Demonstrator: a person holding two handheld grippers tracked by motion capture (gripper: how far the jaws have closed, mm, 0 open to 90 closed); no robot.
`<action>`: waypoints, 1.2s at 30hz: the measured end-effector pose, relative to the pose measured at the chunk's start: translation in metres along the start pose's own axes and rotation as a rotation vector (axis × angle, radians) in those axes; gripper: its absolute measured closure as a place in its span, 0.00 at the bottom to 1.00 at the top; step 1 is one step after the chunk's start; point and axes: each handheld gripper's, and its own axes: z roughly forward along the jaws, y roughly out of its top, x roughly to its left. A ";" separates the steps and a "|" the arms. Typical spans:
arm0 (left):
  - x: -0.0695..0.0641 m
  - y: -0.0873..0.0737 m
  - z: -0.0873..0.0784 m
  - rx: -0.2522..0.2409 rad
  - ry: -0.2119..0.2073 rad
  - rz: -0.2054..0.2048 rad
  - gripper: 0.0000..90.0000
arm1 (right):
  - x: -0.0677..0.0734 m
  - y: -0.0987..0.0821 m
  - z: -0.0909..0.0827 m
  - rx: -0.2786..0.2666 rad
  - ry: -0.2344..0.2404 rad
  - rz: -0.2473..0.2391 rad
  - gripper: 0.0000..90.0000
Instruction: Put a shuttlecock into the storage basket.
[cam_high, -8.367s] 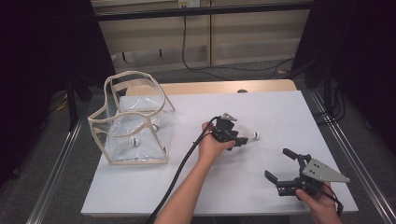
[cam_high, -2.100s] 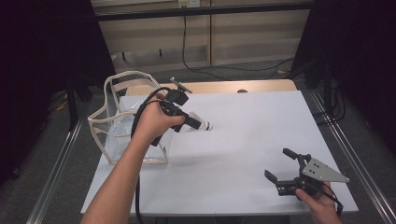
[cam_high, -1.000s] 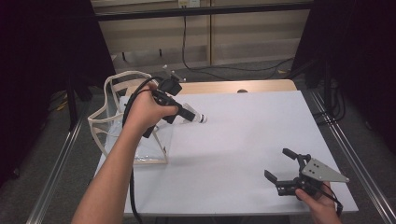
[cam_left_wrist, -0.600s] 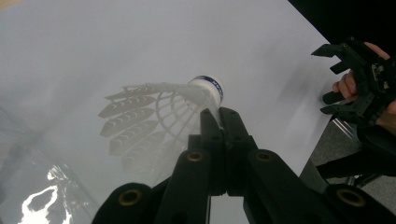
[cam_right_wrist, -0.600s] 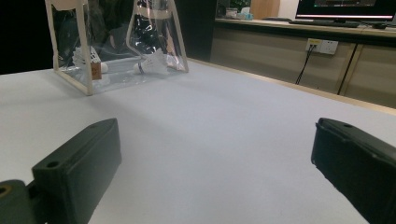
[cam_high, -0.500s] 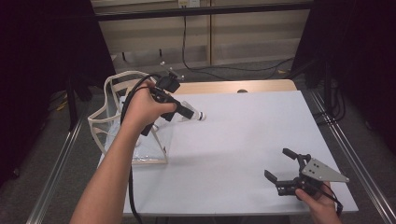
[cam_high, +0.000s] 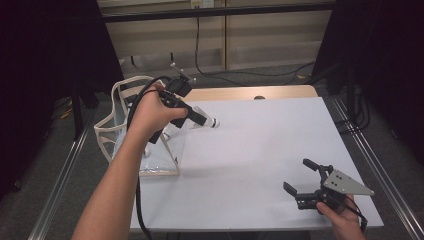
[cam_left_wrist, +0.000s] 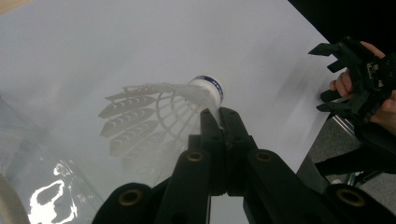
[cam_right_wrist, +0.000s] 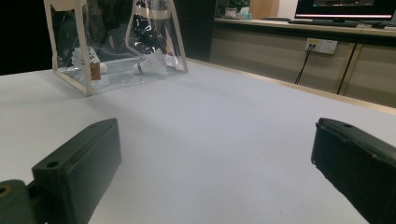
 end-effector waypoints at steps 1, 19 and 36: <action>0.000 0.000 -0.001 0.000 0.003 0.001 1.00 | 0.000 0.000 0.000 0.001 0.002 -0.003 0.01; 0.001 0.005 -0.018 -0.003 0.034 -0.011 1.00 | -0.001 0.000 0.000 -0.004 0.001 -0.004 0.01; 0.006 0.005 -0.039 -0.012 0.061 -0.023 1.00 | 0.000 0.000 0.000 0.002 0.002 -0.005 0.01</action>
